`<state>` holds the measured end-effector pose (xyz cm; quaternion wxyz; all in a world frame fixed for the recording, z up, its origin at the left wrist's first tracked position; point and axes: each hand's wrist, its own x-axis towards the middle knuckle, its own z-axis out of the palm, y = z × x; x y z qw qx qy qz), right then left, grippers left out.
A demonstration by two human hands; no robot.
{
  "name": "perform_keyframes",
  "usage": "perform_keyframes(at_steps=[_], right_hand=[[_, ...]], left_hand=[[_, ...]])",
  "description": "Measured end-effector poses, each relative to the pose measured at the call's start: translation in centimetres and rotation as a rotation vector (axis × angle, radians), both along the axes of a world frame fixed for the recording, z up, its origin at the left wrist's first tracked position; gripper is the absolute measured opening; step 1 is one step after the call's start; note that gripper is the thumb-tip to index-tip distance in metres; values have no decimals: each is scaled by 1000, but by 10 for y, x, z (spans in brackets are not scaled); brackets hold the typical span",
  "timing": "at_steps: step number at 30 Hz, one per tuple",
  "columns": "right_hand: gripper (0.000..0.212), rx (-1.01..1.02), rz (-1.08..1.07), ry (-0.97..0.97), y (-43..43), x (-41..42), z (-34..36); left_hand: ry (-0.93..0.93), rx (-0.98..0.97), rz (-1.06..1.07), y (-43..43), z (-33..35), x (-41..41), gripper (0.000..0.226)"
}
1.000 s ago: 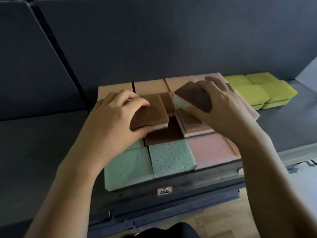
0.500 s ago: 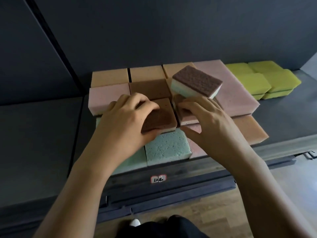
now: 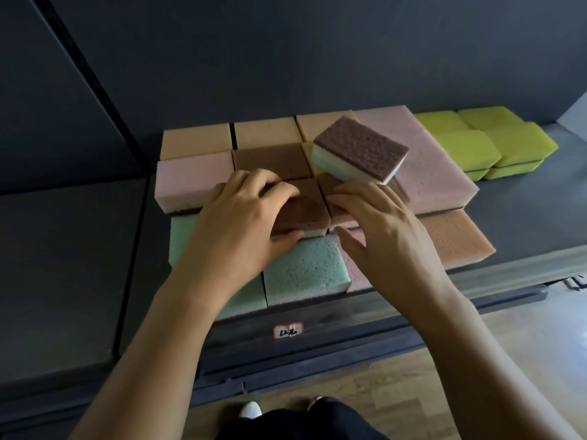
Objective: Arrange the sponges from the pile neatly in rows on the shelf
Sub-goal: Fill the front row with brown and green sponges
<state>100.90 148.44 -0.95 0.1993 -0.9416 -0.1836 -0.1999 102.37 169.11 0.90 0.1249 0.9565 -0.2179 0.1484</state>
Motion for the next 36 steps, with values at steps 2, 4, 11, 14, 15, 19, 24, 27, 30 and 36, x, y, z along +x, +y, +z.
perform_keyframes(at_steps=[2, 4, 11, 14, 15, 19, 24, 27, 30, 36], right_hand=[[33, 6, 4, -23, 0, 1, 0], [30, 13, 2, -35, 0, 2, 1], [30, 18, 4, -34, 0, 2, -1], [30, 26, -10, -33, -1, 3, -1], [30, 26, -14, -32, -1, 3, -1], [30, 15, -13, -34, -1, 2, -1], [31, 12, -18, -30, -1, 3, -2], [30, 15, -1, -10, 0, -1, 3], [30, 49, 27, 5, -2, -6, 14], [33, 109, 7, -73, -19, -7, 37]], left_hand=[[3, -15, -8, 0, 1, 0, 50], [7, -36, -17, -1, 3, 0, 50], [14, -2, -13, -2, 1, 3, 51], [19, 2, -15, -1, 0, 2, 51], [16, 1, -16, -2, -1, 2, 50], [0, -7, -4, -10, -3, 1, 48], [-8, -36, 20, -15, -8, 0, 46], [0, -9, 13, -14, -6, -1, 47], [12, -16, -8, -12, 1, 1, 46], [-48, -115, -44, -26, 25, 17, 43]])
